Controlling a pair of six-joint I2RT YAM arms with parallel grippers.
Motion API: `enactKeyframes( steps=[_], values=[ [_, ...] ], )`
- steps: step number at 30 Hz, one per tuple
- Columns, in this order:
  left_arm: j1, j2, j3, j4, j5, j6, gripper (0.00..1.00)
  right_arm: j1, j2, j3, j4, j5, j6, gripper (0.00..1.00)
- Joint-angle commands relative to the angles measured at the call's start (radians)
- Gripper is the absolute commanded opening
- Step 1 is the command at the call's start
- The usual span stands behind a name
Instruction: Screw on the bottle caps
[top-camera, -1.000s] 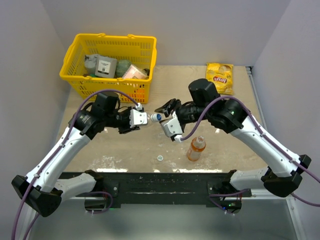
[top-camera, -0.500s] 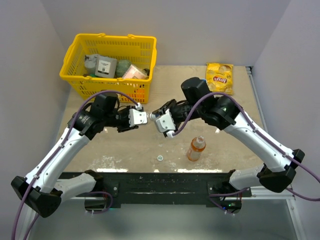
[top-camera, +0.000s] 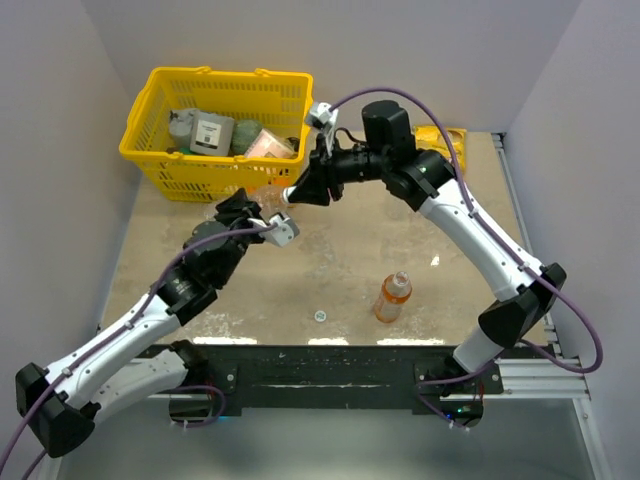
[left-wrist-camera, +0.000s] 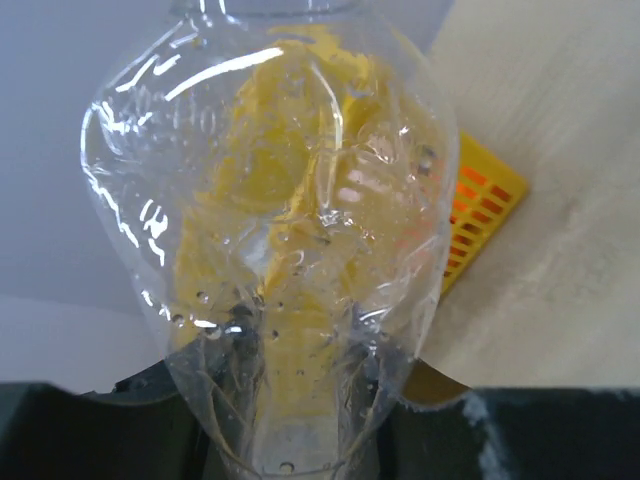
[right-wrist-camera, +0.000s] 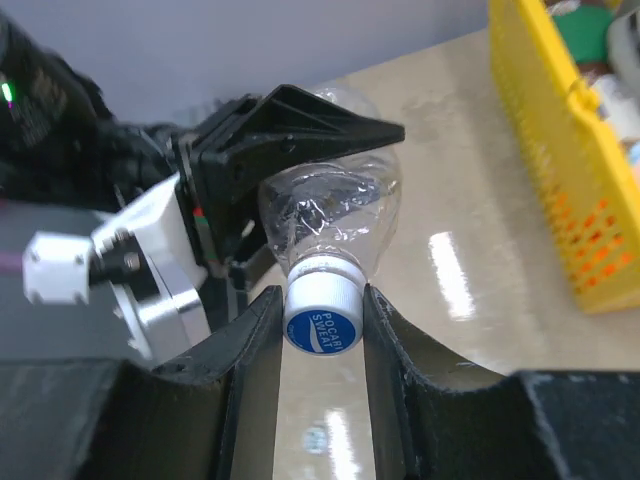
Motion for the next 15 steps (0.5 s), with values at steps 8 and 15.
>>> enactKeyframes(
  steps=[8,15],
  values=[
    [-0.118,0.107,-0.518,1.198,-0.043,1.064,0.0,-0.044,0.06,-0.048,0.329,-0.27,0.58,0.0],
    [-0.12,0.098,-0.445,1.03,-0.251,0.93,0.0,-0.074,0.058,-0.063,0.377,-0.264,0.611,0.03]
  ],
)
